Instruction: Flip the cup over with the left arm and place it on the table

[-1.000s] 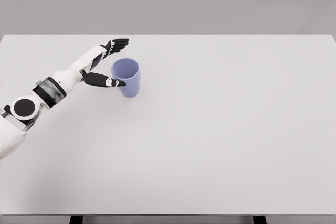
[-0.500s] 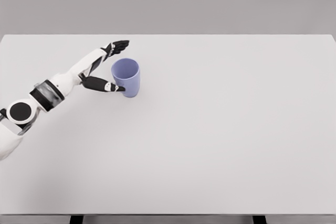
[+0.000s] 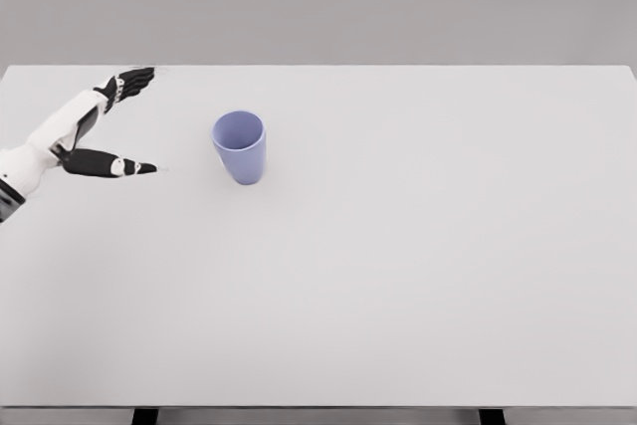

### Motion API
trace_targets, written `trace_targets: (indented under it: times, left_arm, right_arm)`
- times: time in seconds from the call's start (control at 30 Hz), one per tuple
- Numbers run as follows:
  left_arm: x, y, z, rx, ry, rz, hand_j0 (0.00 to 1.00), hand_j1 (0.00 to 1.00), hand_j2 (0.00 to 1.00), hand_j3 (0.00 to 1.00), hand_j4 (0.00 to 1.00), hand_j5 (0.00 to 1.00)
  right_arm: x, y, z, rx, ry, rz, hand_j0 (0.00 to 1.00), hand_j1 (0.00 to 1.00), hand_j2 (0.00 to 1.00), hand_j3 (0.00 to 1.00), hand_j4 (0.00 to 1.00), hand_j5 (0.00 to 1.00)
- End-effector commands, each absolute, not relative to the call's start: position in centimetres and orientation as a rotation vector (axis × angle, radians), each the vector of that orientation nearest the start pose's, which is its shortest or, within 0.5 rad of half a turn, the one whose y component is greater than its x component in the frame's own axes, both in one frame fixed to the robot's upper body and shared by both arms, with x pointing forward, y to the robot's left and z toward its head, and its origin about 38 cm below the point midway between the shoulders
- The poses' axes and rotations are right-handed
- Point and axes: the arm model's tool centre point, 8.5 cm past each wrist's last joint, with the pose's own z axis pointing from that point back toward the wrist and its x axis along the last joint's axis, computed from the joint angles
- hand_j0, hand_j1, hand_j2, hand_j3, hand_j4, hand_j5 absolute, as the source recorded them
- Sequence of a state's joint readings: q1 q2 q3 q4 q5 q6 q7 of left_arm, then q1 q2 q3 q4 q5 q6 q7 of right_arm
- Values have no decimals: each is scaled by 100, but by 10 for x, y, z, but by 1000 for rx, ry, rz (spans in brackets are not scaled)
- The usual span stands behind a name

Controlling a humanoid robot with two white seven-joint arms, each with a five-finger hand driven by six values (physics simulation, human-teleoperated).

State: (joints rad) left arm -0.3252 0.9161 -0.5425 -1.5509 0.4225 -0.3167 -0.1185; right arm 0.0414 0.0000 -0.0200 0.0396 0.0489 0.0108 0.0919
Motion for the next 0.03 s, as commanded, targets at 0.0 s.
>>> trace_targets:
  times: [0.0]
  left_arm:
    - [405,369,216,100,-1746,-887,100,100,100,100,100,100]
  right_arm:
    - [-42,-263,-260,7,94,21,100,100,100,100,100,100]
